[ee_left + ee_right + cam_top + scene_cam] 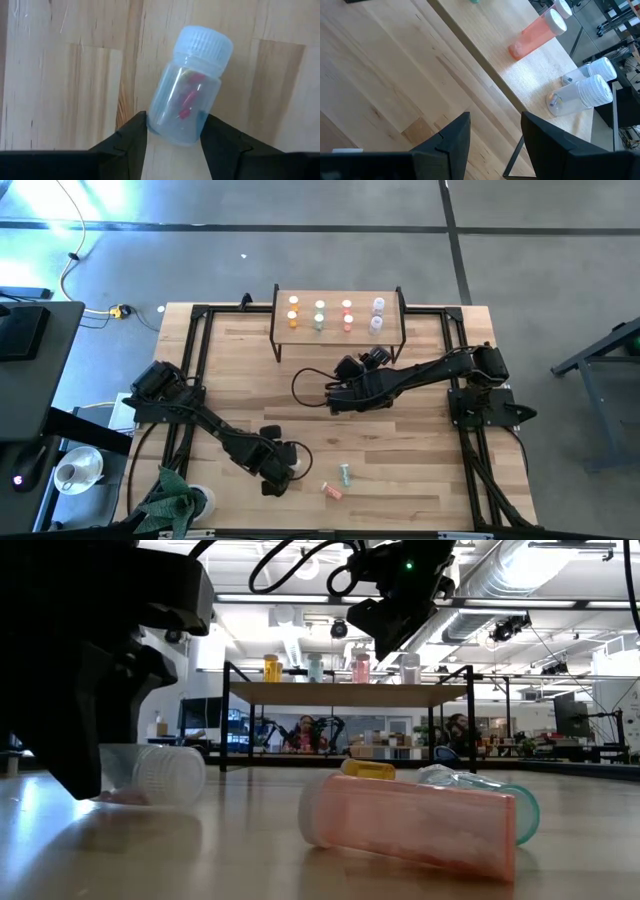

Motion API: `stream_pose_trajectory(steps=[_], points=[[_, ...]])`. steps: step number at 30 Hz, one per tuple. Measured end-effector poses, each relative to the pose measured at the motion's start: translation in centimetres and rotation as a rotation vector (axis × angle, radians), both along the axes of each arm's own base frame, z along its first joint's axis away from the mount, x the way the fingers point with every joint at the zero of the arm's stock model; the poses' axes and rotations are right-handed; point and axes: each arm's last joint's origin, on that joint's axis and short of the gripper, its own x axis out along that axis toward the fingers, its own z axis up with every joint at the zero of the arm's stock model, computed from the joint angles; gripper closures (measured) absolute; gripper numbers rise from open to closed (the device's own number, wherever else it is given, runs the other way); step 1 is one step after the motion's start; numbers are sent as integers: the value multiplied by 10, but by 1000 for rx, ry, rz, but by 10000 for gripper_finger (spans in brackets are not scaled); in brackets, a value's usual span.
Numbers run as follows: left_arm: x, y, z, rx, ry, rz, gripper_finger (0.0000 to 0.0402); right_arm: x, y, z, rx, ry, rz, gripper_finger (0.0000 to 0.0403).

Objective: Pick and place medicine bottles onto shelf by color
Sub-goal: Put the transparent pill bottle on the shelf aligned with the transparent pill bottles

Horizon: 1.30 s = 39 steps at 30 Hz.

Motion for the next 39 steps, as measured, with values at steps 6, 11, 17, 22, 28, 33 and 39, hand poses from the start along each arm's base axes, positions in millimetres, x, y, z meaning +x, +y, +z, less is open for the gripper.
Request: stream_pose_trajectory(steps=[6,11,17,22,28,33,39], points=[[0,0,1,23,5,-80,260,-1,2,0,-10,42,32,235],[6,2,2,26,-35,-153,261,-5,12,4,-20,86,91,235],[29,5,10,6,-221,-289,260,-23,24,35,0,3,144,235],[47,15,18,-33,-355,-375,260,-46,34,65,94,-83,203,235],[67,37,38,-185,-552,-457,259,-74,40,97,229,-198,274,235],[72,60,66,-188,-696,-489,256,-94,46,121,304,-319,343,235],[70,85,105,-160,-890,-563,257,-107,56,141,319,-428,448,235]])
